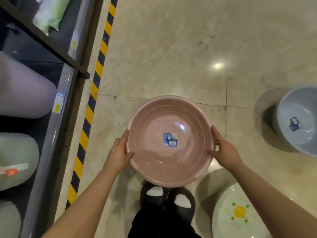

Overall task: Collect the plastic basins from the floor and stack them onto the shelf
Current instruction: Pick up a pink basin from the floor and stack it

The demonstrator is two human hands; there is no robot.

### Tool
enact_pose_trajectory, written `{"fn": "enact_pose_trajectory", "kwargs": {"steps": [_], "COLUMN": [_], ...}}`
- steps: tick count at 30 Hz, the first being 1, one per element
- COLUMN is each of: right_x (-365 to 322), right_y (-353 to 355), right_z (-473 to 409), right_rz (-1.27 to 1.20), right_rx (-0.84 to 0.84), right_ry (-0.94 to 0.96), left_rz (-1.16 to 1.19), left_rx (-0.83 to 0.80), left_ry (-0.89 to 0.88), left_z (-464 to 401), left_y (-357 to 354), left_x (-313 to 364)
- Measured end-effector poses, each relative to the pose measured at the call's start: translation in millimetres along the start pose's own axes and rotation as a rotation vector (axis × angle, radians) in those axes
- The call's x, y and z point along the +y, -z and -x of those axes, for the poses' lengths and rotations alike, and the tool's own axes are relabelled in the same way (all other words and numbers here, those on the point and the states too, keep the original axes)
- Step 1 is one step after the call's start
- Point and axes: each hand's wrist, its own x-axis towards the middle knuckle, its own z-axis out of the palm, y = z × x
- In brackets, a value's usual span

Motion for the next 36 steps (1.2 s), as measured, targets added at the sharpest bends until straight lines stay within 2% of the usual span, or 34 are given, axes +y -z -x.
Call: {"fn": "enact_pose_trajectory", "kwargs": {"steps": [5,10,13,17,24,27,31,36], "right_x": [31.7,39.9,32.0,18.4,20.1,27.1,26.5,-4.9], "right_y": [-46.4,-71.7,-71.6,-63.9,-86.8,-93.3,-73.9,-12.3], "right_z": [-32.3,-38.7,-29.9,-23.0,-57.8,-60.0,-42.6,4.5], "right_rz": [0.103,0.144,0.027,-0.125,-0.208,-0.204,-0.196,-0.280], "right_rx": [-0.003,-0.187,-0.188,-0.103,-0.053,-0.046,-0.065,-0.048], "right_ry": [-0.002,-0.090,-0.127,-0.107,-0.029,-0.052,-0.112,-0.250], "left_rz": [-0.135,-0.270,-0.226,-0.133,0.068,0.075,0.040,-0.012], "left_rx": [-0.026,-0.082,-0.119,-0.125,-0.192,-0.151,-0.177,-0.220], "left_ry": [-0.007,0.061,0.087,0.081,0.039,0.030,0.012,-0.002], "left_z": [-35.4,-46.8,-46.4,-49.3,-77.4,-79.0,-67.5,-39.0], "left_y": [-41.3,-45.9,-37.9,-30.9,-47.1,-47.5,-25.0,29.6], "left_x": [-28.4,-42.2,-37.2,-23.8,-30.8,-36.2,-19.9,49.8]}}
